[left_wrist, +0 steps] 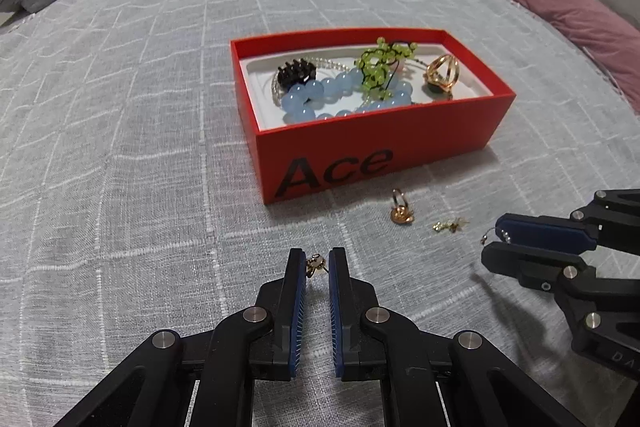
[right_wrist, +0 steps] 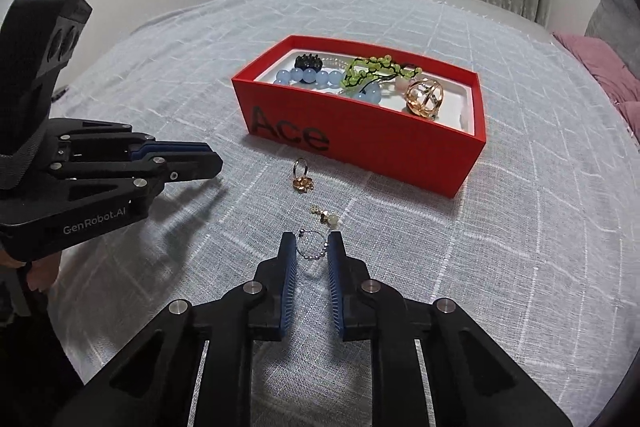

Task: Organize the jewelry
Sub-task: 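Carry both earrings into the red box and open both tools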

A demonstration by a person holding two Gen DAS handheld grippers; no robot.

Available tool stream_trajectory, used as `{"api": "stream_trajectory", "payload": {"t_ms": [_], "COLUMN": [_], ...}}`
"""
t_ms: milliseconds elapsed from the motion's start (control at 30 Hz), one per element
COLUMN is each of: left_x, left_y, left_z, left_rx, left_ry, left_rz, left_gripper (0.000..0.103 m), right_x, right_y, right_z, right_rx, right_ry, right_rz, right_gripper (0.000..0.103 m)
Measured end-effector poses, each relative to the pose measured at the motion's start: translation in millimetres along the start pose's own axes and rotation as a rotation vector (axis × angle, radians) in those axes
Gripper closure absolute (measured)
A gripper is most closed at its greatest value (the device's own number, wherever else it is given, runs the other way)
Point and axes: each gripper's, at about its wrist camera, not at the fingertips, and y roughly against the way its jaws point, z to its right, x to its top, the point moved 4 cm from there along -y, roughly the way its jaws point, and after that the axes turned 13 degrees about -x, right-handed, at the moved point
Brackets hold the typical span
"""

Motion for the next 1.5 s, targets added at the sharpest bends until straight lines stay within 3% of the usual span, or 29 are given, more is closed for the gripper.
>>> {"api": "stream_trajectory", "payload": {"t_ms": [600, 1000, 1500], "left_x": [40.4, 70.0, 77.5], "left_y": [30.5, -1.6, -36.7], "left_z": [15.7, 19.8, 6.0], "left_rx": [-0.036, -0.045, -0.044], "left_ry": [0.011, -0.006, 0.035], "left_rz": [0.135, 0.154, 0.124], "left_gripper": [0.097, 0.097, 0.095], "right_x": [29.9, 46.2, 75.1], "right_y": [31.4, 25.6, -5.7], "right_z": [42.2, 63.5, 83.8], "right_rx": [-0.014, -0.036, -0.044], "right_ry": [-0.11, -0.154, -0.168], "right_rz": [0.094, 0.103, 0.103], "right_gripper": [0.086, 0.086, 0.086]}}
